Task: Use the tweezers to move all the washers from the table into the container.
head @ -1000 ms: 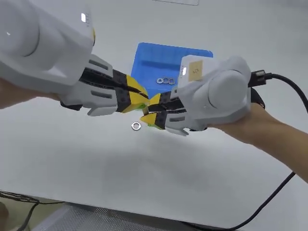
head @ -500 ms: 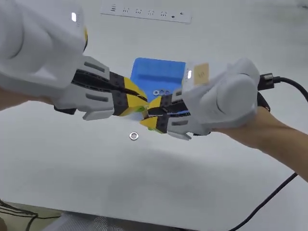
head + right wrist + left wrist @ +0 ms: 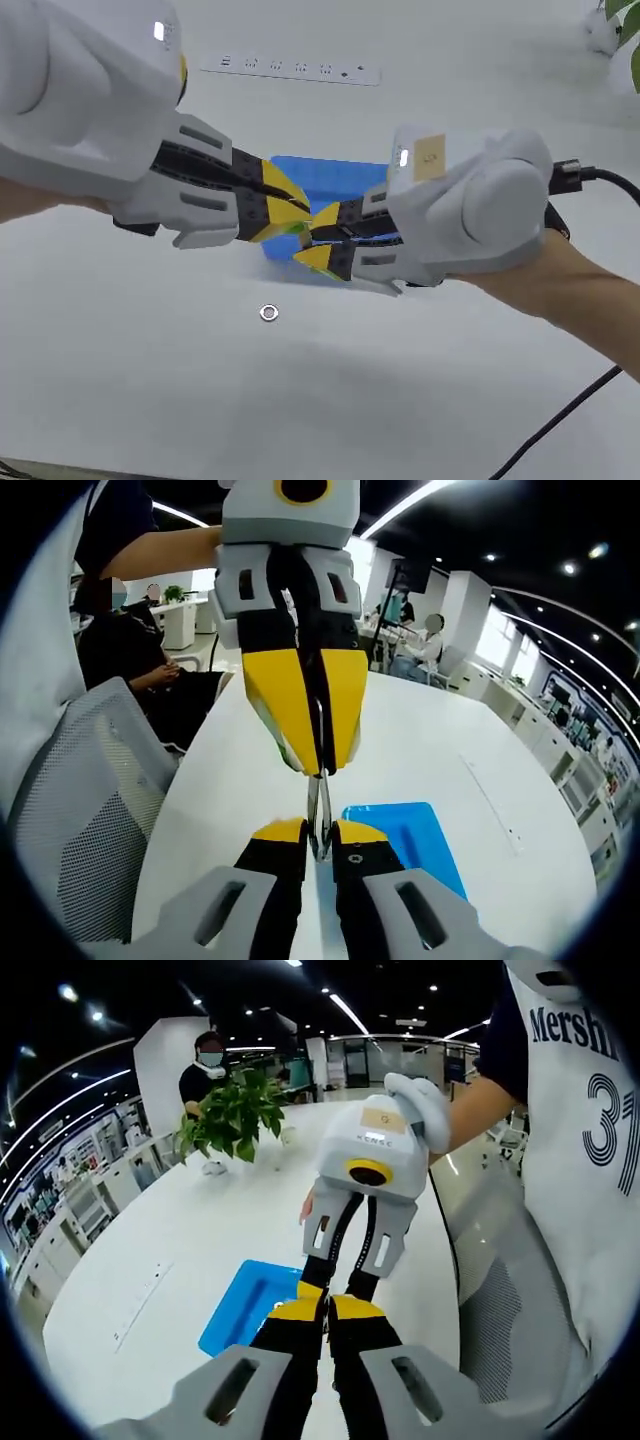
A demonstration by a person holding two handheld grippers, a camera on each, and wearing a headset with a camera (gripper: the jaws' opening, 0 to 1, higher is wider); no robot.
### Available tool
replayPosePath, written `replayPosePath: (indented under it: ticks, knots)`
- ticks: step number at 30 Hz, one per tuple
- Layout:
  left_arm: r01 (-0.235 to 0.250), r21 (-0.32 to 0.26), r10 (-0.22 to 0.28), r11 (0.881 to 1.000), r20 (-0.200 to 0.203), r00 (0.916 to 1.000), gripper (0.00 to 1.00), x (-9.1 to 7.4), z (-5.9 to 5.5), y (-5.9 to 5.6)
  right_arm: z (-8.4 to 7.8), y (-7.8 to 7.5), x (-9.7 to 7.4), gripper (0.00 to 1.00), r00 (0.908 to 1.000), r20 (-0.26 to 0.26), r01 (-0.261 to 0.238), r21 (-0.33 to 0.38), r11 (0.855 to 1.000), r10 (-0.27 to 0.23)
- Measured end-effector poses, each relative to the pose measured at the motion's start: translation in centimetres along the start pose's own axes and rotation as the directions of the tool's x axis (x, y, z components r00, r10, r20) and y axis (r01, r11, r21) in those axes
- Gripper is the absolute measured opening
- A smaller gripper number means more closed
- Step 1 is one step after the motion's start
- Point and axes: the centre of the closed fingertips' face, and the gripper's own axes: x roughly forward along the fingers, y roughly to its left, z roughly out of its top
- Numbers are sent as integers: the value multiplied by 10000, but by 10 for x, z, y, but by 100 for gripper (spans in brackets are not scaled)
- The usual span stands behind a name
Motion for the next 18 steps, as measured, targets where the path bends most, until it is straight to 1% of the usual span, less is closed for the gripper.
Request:
replayPosePath:
  ticks: [3,7,10,12,15,18]
  knots:
    - [-89,49,88,9999,176,9998,6,3,4,9,1,-14,-3,11,9996,67,284,50,9996,-285]
    - [-90,251,84,9996,220,9997,6,7,12,21,1,-28,-5,11,9989,56,474,-50,9989,-474]
    - [-79,374,71,9993,208,9998,6,11,15,30,0,-39,-5,11,9981,81,617,-26,9981,-617]
    - [-128,497,115,9987,265,9996,6,13,15,37,-2,-46,-4,11,9973,80,729,9,9973,-729]
    - [-118,461,105,9989,283,9995,6,19,13,45,-9,-58,-2,11,9963,-14,865,51,9962,-865]
    - [-33,443,22,9990,242,9997,6,26,10,49,-16,-62,0,11,9960,-85,886,163,9959,-885]
